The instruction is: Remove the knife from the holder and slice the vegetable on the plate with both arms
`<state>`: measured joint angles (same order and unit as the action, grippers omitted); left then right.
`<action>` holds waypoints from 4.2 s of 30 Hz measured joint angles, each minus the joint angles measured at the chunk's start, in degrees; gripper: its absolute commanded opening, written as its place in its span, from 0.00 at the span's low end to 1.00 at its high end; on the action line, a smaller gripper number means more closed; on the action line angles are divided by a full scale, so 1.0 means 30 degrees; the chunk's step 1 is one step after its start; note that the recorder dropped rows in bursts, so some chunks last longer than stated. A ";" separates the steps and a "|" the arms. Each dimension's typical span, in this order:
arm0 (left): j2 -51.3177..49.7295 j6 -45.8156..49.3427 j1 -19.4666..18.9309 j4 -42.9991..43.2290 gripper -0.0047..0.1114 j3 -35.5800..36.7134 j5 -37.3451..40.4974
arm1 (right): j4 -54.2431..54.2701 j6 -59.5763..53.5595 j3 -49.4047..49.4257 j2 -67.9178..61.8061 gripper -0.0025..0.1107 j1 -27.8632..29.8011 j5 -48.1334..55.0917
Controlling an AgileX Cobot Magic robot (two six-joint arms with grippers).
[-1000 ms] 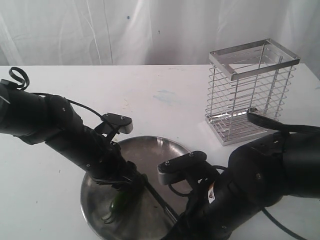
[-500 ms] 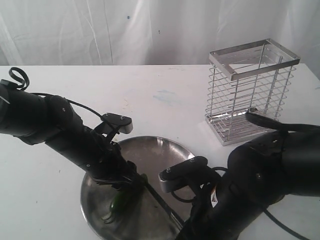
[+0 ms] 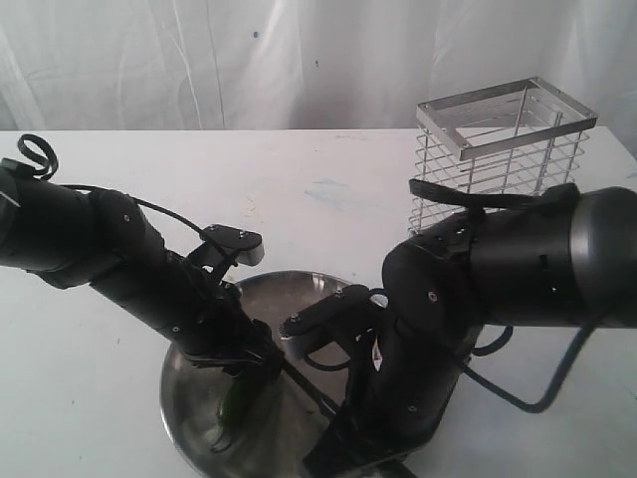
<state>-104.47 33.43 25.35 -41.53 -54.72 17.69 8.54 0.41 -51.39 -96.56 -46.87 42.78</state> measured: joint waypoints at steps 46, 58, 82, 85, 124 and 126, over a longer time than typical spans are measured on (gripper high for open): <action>-0.0146 0.0000 -0.0068 -0.0063 0.44 -0.0158 0.2275 | -0.2730 0.0000 -0.3690 -0.1505 0.02 0.0000 0.3606; -0.0146 0.0000 -0.0068 -0.0180 0.45 -0.0158 0.2275 | -0.2475 0.0000 -0.3992 -0.2672 0.02 -0.0293 0.3699; 0.1732 -0.3784 0.0009 0.6391 0.58 0.0185 0.2091 | -0.2475 0.0091 -0.4705 -0.3489 0.02 -0.0365 0.3699; 0.1985 -0.6163 0.0009 0.8816 0.58 0.0142 0.2169 | -0.2461 0.0091 -0.4705 -0.3489 0.02 -0.0365 0.3658; 0.1355 -1.0044 -0.0027 1.1771 0.58 -0.0002 -0.4018 | -0.3029 -0.0676 -0.4716 -0.3547 0.02 -0.0365 0.4876; 0.1344 -1.0044 -0.0027 1.1656 0.58 -0.0227 -0.4062 | -0.3029 -0.0676 -0.4716 -0.3547 0.02 -0.0365 0.4876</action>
<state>-100.44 3.29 25.27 -6.56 -55.40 5.50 -0.55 -1.61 -65.54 -107.20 -47.96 57.41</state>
